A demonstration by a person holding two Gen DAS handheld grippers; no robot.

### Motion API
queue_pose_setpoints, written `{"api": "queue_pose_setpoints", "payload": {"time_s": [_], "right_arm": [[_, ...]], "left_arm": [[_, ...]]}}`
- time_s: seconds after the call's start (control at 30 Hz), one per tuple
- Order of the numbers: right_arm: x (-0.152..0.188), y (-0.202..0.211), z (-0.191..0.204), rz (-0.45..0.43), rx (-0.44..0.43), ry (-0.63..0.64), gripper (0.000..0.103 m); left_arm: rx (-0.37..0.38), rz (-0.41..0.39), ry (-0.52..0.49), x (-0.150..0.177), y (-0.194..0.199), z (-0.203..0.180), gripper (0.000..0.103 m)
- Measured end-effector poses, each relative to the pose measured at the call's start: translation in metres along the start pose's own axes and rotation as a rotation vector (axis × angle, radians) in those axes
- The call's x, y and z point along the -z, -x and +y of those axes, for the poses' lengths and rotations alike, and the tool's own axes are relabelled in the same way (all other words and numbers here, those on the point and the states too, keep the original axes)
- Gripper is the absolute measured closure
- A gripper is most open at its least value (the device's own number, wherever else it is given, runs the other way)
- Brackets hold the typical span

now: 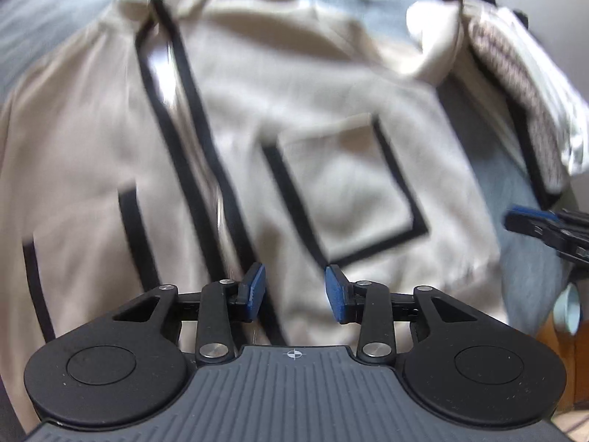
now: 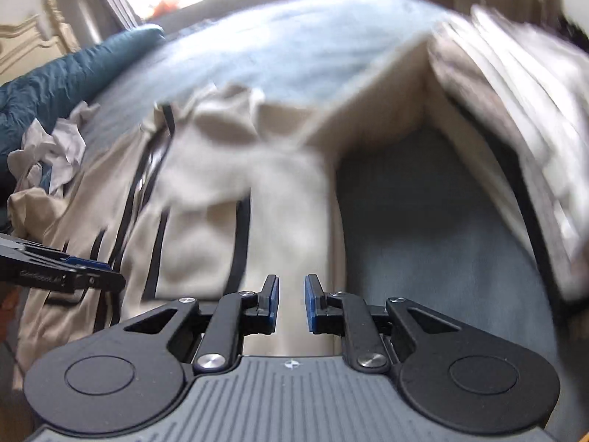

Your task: Fold clothes

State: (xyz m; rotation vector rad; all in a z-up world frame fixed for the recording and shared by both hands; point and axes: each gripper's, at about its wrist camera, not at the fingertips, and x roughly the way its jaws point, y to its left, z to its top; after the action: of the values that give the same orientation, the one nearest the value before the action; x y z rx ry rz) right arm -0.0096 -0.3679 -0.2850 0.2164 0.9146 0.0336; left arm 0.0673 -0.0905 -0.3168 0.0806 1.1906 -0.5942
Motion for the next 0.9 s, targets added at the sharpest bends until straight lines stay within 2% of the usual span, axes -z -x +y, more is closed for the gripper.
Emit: {"api": "queue_pose_setpoints", "payload": {"time_s": [0.17,0.3,0.4,0.47,0.57,0.6,0.67,0.7,0.77,0.83,0.9], "right_arm": [[-0.038,-0.040,0.007,-0.064,0.021,0.067,0.086],[-0.061,-0.056,-0.004,-0.107,0.038,0.018,0.086],[-0.080,-0.065,-0.019,-0.129,0.052,-0.056,0.083],[-0.103,-0.062,-0.037,-0.136,0.056,-0.118,0.070],[-0.150,-0.048,-0.073,-0.153,0.051,-0.174,0.061],[-0.169,-0.043,-0.087,-0.162,0.049,-0.187,0.059],[-0.213,-0.034,-0.117,-0.182,0.065,-0.211,0.046],[-0.236,-0.031,-0.133,-0.189,0.076,-0.224,0.042],[-0.286,-0.040,-0.167,-0.129,0.102,-0.254,0.029],[-0.326,-0.068,-0.205,0.006,0.109,-0.288,0.027],[-0.350,-0.106,-0.244,0.174,0.148,-0.321,0.023]], "left_arm": [[-0.024,-0.129,0.010,-0.049,-0.023,-0.013,0.065],[-0.029,-0.253,0.058,-0.097,-0.046,-0.022,0.065],[-0.039,-0.311,0.113,-0.131,-0.070,-0.025,0.065],[-0.084,-0.293,0.137,-0.147,-0.094,-0.024,0.065],[-0.139,-0.232,0.187,-0.162,-0.129,-0.018,0.063],[-0.137,-0.238,0.203,-0.162,-0.132,-0.016,0.061],[-0.142,-0.252,0.195,-0.160,-0.132,-0.018,0.061],[-0.143,-0.256,0.191,-0.159,-0.131,-0.018,0.061],[-0.137,-0.259,0.196,-0.157,-0.130,-0.017,0.061],[-0.124,-0.258,0.216,-0.158,-0.131,-0.013,0.061],[-0.119,-0.258,0.232,-0.158,-0.131,-0.012,0.060]]}}
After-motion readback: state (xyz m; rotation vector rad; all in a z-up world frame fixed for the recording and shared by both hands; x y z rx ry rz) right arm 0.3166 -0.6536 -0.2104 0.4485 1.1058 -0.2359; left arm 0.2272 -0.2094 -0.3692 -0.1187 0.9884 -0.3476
